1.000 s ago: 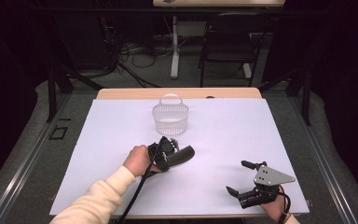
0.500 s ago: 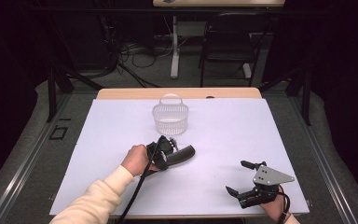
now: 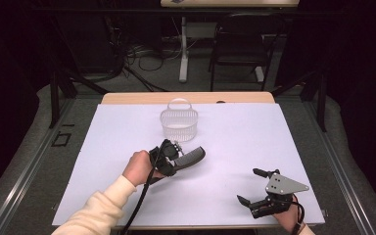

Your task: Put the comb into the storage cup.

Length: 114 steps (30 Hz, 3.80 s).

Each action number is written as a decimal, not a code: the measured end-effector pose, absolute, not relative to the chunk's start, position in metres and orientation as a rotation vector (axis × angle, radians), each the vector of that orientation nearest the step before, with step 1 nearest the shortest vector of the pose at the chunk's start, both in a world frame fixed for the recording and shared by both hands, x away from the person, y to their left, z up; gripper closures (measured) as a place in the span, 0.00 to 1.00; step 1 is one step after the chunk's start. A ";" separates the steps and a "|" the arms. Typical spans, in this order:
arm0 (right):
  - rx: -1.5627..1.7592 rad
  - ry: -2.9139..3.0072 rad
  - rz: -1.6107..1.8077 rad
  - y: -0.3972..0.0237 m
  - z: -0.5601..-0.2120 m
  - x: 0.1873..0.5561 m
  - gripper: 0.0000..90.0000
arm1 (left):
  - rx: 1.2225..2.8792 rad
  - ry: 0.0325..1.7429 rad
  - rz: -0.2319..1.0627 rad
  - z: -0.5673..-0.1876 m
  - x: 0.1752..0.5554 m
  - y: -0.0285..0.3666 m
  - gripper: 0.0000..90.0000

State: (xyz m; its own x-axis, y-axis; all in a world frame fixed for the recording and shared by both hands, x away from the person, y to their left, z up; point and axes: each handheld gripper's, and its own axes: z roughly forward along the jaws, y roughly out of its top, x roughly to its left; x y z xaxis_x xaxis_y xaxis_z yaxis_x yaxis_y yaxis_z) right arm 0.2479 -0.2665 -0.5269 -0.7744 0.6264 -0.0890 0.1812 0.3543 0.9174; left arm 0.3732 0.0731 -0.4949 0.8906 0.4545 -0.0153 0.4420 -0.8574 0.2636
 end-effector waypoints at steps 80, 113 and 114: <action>0.718 2.207 1.389 -0.264 -0.529 0.251 0.00 | 2.389 0.768 0.222 -0.479 0.350 0.133 0.80; 0.723 2.211 1.381 -0.264 -0.529 0.251 0.00 | 2.273 0.824 0.350 -0.478 0.354 0.150 0.80; 0.723 2.212 1.380 -0.263 -0.529 0.251 0.00 | 2.263 0.827 0.351 -0.478 0.354 0.151 0.80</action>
